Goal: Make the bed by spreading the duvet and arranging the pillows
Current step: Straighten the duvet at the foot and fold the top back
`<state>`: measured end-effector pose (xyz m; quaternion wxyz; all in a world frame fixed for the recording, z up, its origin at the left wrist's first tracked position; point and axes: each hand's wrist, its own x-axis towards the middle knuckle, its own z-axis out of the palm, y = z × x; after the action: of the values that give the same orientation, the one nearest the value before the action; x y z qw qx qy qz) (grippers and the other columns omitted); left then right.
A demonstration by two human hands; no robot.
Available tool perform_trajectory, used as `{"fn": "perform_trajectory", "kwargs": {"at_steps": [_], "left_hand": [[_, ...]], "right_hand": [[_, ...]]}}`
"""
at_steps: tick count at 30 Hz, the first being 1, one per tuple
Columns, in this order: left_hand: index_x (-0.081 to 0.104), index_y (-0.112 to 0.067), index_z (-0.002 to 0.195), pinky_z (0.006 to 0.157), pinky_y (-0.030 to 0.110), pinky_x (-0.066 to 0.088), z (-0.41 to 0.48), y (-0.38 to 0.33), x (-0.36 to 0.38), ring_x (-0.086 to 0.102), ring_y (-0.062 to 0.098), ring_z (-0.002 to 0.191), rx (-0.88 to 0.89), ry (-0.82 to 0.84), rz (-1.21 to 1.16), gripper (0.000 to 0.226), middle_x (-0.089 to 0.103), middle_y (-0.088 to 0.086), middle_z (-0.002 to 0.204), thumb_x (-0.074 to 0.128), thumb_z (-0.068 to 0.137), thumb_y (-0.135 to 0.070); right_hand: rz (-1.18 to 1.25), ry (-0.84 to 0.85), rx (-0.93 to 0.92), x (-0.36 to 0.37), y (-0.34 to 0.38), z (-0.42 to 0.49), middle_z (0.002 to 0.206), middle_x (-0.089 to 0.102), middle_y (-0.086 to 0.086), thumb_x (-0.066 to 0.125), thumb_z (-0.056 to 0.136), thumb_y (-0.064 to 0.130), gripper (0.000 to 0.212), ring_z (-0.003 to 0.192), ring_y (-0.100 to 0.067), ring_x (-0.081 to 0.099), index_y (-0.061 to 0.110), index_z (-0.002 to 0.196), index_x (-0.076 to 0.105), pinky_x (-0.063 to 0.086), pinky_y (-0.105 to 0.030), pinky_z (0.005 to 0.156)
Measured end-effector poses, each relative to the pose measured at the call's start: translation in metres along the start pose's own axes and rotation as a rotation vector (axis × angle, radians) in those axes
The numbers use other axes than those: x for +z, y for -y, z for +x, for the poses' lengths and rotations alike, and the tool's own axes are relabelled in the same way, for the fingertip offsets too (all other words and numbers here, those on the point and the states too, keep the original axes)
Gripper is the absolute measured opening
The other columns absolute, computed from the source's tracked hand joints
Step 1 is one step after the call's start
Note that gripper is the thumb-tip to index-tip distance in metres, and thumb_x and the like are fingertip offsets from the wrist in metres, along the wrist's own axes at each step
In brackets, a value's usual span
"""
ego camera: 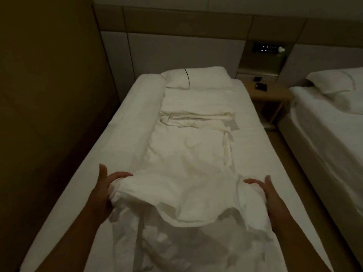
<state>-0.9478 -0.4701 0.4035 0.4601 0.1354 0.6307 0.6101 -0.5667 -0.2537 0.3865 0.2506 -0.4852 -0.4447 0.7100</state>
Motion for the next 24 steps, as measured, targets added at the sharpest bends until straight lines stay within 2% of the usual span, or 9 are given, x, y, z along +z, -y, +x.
{"fn": "perform_trajectory", "kwargs": {"at_steps": [2, 4, 9, 11, 13, 16, 20, 22, 24], "left_hand": [[0.063, -0.004, 0.114, 0.080, 0.048, 0.054, 0.010, -0.013, 0.013, 0.066, 0.040, 0.099, 0.017, -0.021, -0.030, 0.095, 0.070, 0.023, 0.106, 0.020, 0.079, -0.081], [0.060, -0.003, 0.119, 0.084, 0.050, 0.052, 0.022, -0.021, 0.025, 0.064, 0.042, 0.105, 0.028, -0.041, -0.077, 0.094, 0.068, 0.024, 0.111, 0.023, 0.080, -0.080], [0.057, -0.003, 0.118, 0.084, 0.049, 0.048, 0.059, -0.043, 0.060, 0.062, 0.040, 0.101, -0.038, 0.011, -0.152, 0.071, 0.067, 0.022, 0.110, 0.029, 0.093, -0.064], [0.049, -0.003, 0.133, 0.098, 0.050, 0.042, 0.079, -0.054, 0.072, 0.052, 0.042, 0.119, -0.063, 0.015, -0.161, 0.065, 0.054, 0.023, 0.133, 0.026, 0.099, -0.054], [0.038, -0.003, 0.144, 0.100, 0.040, 0.040, 0.101, -0.067, 0.079, 0.045, 0.040, 0.129, -0.028, -0.012, -0.170, 0.063, 0.051, 0.024, 0.138, 0.024, 0.102, -0.048], [0.045, -0.005, 0.140, 0.104, 0.046, 0.038, 0.142, -0.074, 0.077, 0.065, 0.036, 0.102, -0.038, 0.029, -0.247, 0.072, 0.072, 0.020, 0.105, 0.037, 0.093, -0.060], [0.058, -0.014, 0.130, 0.113, 0.052, 0.032, 0.221, -0.084, 0.072, 0.054, 0.034, 0.124, -0.022, 0.036, -0.262, 0.080, 0.061, 0.016, 0.130, 0.050, 0.076, -0.072], [0.060, -0.016, 0.127, 0.109, 0.049, 0.038, 0.265, -0.087, 0.080, 0.057, 0.031, 0.121, -0.033, 0.014, -0.219, 0.075, 0.064, 0.014, 0.128, 0.045, 0.080, -0.072], [0.064, -0.014, 0.121, 0.096, 0.047, 0.047, 0.310, -0.088, 0.089, 0.062, 0.032, 0.112, -0.066, 0.026, -0.210, 0.068, 0.067, 0.017, 0.121, 0.038, 0.088, -0.068]], "right_hand": [[0.232, 0.068, 0.123, -0.003, 0.017, 0.023, 0.117, 0.069, -0.016, 0.032, 0.078, 0.081, 0.088, 0.114, -0.040, 0.059, 0.011, 0.118, 0.066, 0.035, -0.060, 0.108], [0.292, 0.061, 0.125, -0.002, 0.031, 0.037, 0.118, 0.068, -0.019, 0.033, 0.069, 0.086, 0.100, 0.113, -0.045, 0.059, 0.005, 0.116, 0.068, 0.035, -0.060, 0.107], [0.312, 0.122, 0.073, 0.009, 0.050, 0.088, 0.127, 0.064, -0.015, 0.028, 0.079, 0.082, 0.091, 0.119, -0.037, 0.058, 0.012, 0.127, 0.059, 0.037, -0.054, 0.108], [0.295, 0.148, 0.018, 0.022, 0.060, 0.104, 0.123, 0.066, -0.015, 0.028, 0.082, 0.075, 0.082, 0.115, -0.034, 0.062, 0.012, 0.123, 0.061, 0.043, -0.049, 0.103], [0.296, 0.154, -0.034, 0.033, 0.071, 0.123, 0.124, 0.066, -0.017, 0.029, 0.085, 0.071, 0.079, 0.112, -0.032, 0.064, 0.011, 0.123, 0.062, 0.044, -0.049, 0.101], [0.343, 0.146, -0.078, 0.037, 0.087, 0.155, 0.126, 0.063, -0.019, 0.031, 0.087, 0.070, 0.077, 0.116, -0.035, 0.062, 0.010, 0.124, 0.063, 0.040, -0.053, 0.106], [0.318, 0.058, -0.076, 0.041, 0.108, 0.211, 0.118, 0.069, -0.014, 0.027, 0.084, 0.076, 0.080, 0.112, -0.035, 0.063, 0.014, 0.118, 0.064, 0.045, -0.050, 0.101], [0.302, -0.005, -0.064, 0.041, 0.114, 0.250, 0.117, 0.069, -0.015, 0.028, 0.082, 0.077, 0.080, 0.114, -0.035, 0.062, 0.015, 0.117, 0.063, 0.045, -0.050, 0.101], [0.326, -0.038, -0.056, 0.038, 0.117, 0.293, 0.120, 0.067, -0.016, 0.034, 0.080, 0.076, 0.077, 0.113, -0.035, 0.062, 0.015, 0.115, 0.063, 0.044, -0.051, 0.101]]}}
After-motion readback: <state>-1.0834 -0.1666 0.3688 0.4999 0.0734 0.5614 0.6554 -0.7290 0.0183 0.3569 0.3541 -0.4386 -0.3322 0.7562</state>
